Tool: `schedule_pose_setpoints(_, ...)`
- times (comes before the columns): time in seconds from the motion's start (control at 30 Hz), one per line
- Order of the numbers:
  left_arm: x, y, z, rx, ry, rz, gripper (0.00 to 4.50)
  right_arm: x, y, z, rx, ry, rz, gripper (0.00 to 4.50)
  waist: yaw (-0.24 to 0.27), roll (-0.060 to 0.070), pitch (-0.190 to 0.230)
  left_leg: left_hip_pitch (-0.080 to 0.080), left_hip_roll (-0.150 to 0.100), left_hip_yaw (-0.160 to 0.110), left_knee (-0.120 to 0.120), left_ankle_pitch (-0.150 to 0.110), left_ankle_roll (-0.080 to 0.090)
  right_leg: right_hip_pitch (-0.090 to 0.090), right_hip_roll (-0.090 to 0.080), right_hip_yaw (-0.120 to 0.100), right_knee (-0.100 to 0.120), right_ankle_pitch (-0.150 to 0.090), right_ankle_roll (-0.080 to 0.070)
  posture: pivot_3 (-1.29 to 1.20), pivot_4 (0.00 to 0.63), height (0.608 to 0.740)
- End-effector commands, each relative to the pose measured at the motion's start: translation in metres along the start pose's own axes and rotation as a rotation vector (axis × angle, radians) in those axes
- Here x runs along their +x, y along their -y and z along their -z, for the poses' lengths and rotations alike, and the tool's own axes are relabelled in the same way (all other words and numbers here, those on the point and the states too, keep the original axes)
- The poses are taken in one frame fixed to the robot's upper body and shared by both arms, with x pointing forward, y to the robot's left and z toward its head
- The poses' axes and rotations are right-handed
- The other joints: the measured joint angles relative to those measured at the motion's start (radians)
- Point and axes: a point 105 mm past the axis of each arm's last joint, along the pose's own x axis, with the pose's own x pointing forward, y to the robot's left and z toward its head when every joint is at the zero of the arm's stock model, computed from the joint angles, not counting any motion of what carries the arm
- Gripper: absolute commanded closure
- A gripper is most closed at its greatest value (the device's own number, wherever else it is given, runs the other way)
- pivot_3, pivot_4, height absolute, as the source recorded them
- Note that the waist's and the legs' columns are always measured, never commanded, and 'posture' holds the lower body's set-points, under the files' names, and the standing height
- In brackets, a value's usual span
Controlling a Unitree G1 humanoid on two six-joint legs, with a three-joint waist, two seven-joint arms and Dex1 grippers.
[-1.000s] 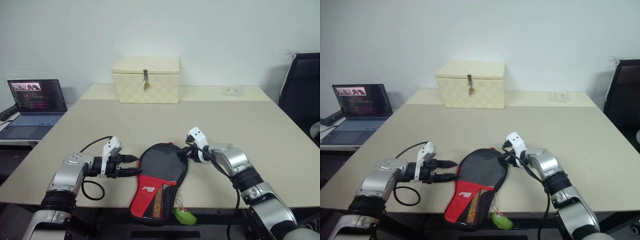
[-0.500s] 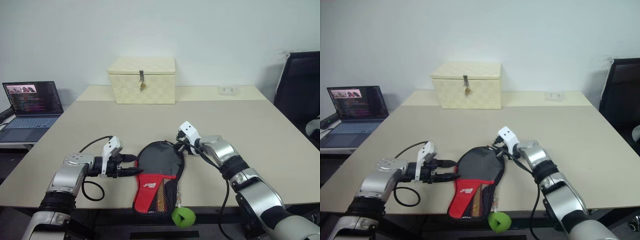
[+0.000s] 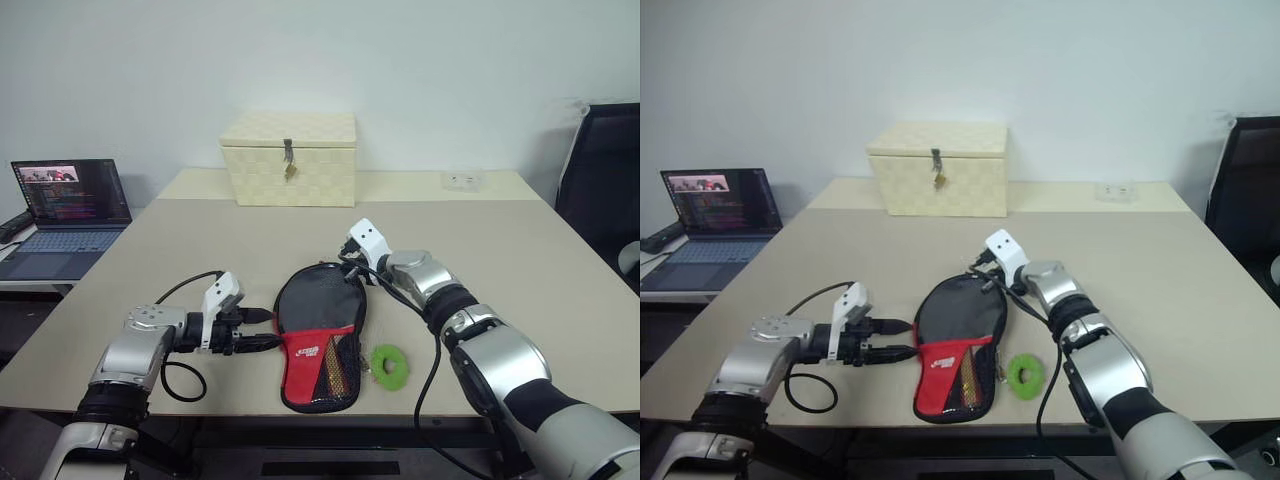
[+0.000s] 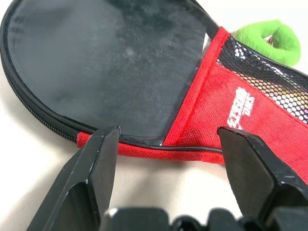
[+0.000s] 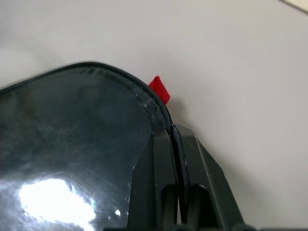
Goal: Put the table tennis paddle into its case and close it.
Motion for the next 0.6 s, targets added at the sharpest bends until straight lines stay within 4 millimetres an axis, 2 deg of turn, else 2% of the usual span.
schedule_pose_setpoints(0.03, 0.002, 0.002, -0.012, 0.059, 0.011, 0.013, 0.98, 0.002, -0.005, -0.010, -0.028, 0.029, -0.012, 4.47, 0.000, 0.000, 0.000, 0.000, 0.000, 0.000, 0.000, 0.000, 0.000, 0.000, 0.000, 0.000, 0.000, 0.000, 0.000, 0.00, 0.150, 0.740)
schedule_pose_setpoints(0.1, 0.006, 0.002, -0.013, 0.068, 0.009, 0.025, 0.98, 0.003, -0.004, -0.010, -0.009, 0.043, 0.000, 4.47, 0.000, 0.000, 0.000, 0.000, 0.000, 0.000, 0.000, 0.000, 0.000, 0.000, 0.000, 0.000, 0.000, 0.000, 0.000, 0.00, 0.150, 0.740)
schedule_pose_setpoints(0.2, 0.012, 0.001, -0.018, 0.084, 0.012, 0.040, 0.98, 0.002, -0.002, -0.019, 0.017, 0.081, 0.016, 3.86, 0.000, 0.000, 0.000, 0.000, 0.000, 0.000, 0.000, 0.000, 0.000, 0.000, 0.000, 0.000, 0.000, 0.000, -0.001, 0.00, 0.150, 0.740)
schedule_pose_setpoints(0.4, 0.023, -0.002, -0.028, 0.124, 0.027, 0.072, 0.98, -0.002, 0.002, -0.045, 0.066, 0.179, 0.033, 1.85, 0.000, 0.000, 0.000, 0.000, 0.000, 0.000, 0.000, 0.000, 0.000, 0.000, 0.000, -0.001, 0.000, 0.000, -0.001, 0.00, 0.150, 0.740)
schedule_pose_setpoints(0.5, 0.029, -0.004, -0.031, 0.154, 0.031, 0.087, 0.98, -0.012, 0.007, -0.070, 0.091, 0.270, 0.033, 0.80, 0.000, 0.001, 0.001, 0.000, 0.000, 0.000, 0.000, 0.000, 0.000, 0.000, 0.000, -0.001, 0.000, 0.000, -0.001, 0.00, 0.150, 0.740)
schedule_pose_setpoints(0.57, 0.035, -0.006, -0.032, 0.192, 0.018, 0.102, 0.98, -0.024, 0.008, -0.077, 0.085, 0.301, 0.003, 0.12, 0.001, 0.002, 0.001, -0.001, 0.000, -0.001, 0.000, 0.000, 0.000, -0.001, 0.000, -0.001, 0.000, 0.000, -0.001, 0.00, 0.150, 0.740)
schedule_pose_setpoints(0.6, 0.040, -0.007, -0.032, 0.217, 0.005, 0.113, 0.98, -0.031, 0.009, -0.075, 0.079, 0.306, -0.009, 0.05, 0.001, 0.002, 0.001, -0.002, 0.000, -0.001, 0.000, 0.000, 0.000, -0.001, 0.000, -0.002, 0.000, 0.000, -0.001, 0.00, 0.150, 0.740)
